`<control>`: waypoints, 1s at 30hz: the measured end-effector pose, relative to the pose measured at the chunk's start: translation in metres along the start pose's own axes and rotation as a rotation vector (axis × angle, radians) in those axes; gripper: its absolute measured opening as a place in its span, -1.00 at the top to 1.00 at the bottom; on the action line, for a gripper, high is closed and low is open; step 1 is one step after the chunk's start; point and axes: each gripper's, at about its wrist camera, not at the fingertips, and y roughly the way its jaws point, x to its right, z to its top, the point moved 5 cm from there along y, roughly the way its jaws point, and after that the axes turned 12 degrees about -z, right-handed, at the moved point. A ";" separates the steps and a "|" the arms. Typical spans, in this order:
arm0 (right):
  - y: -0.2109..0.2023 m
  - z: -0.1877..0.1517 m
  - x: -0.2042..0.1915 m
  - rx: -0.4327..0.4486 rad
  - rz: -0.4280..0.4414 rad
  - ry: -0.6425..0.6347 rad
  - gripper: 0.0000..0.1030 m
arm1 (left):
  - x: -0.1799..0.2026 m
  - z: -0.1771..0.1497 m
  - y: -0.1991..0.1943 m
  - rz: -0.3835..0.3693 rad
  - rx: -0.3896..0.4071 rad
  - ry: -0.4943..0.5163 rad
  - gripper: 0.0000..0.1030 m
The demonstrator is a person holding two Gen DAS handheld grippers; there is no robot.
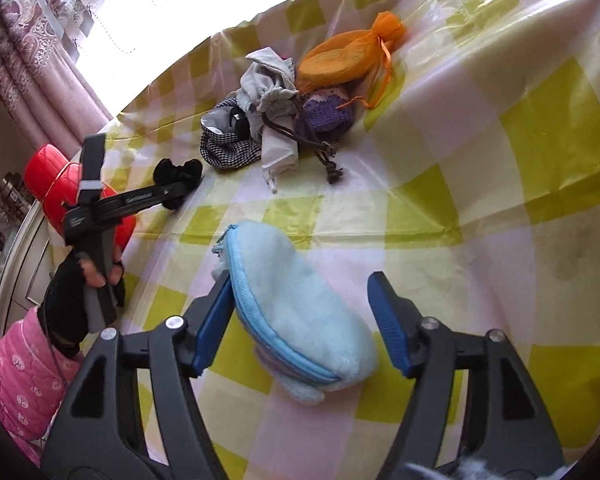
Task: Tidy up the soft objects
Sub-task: 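Grasp the light blue fleece pouch with the right gripper while the left gripper grasps the black knit glove, then carry the blue pouch and black glove over to the box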
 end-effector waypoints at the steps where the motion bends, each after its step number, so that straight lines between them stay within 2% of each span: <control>1: 0.002 -0.001 0.001 -0.009 -0.001 -0.007 -0.40 | 0.001 -0.011 -0.008 -0.007 0.000 -0.004 0.56; 6: 0.008 -0.009 -0.009 -0.034 0.001 -0.058 -0.48 | 0.016 -0.059 -0.035 -0.033 0.000 -0.008 0.56; 9: 0.019 -0.016 -0.023 -0.060 -0.008 -0.123 -0.57 | 0.022 -0.076 -0.049 -0.050 0.000 -0.002 0.56; 13: 0.029 -0.016 -0.038 -0.024 -0.064 -0.203 -0.59 | 0.024 -0.093 -0.072 -0.053 -0.006 0.022 0.56; 16: 0.037 -0.017 -0.051 -0.005 -0.125 -0.288 -0.70 | 0.025 -0.102 -0.075 -0.052 -0.016 0.010 0.55; 19: 0.049 -0.018 -0.065 -0.021 -0.177 -0.392 -0.87 | 0.026 -0.111 -0.080 -0.057 -0.010 -0.003 0.55; 21: 0.054 -0.018 -0.072 -0.015 -0.181 -0.440 -0.87 | 0.029 -0.116 -0.085 -0.063 -0.003 -0.001 0.55; 22: 0.053 -0.019 -0.073 -0.015 -0.173 -0.444 -0.64 | 0.030 -0.118 -0.087 -0.066 -0.001 0.000 0.55; 23: 0.049 -0.019 -0.074 0.006 -0.163 -0.444 0.11 | 0.031 -0.121 -0.091 -0.070 0.002 -0.001 0.55; 24: 0.043 -0.019 -0.076 0.025 -0.162 -0.440 0.24 | 0.032 -0.123 -0.095 -0.075 0.005 0.000 0.55; 26: 0.034 -0.024 -0.076 0.028 -0.206 -0.423 0.29 | 0.034 -0.126 -0.104 -0.078 0.012 0.004 0.55; 30: -0.004 -0.040 -0.074 0.069 -0.165 -0.309 0.30 | 0.031 -0.135 -0.128 -0.079 0.036 0.000 0.55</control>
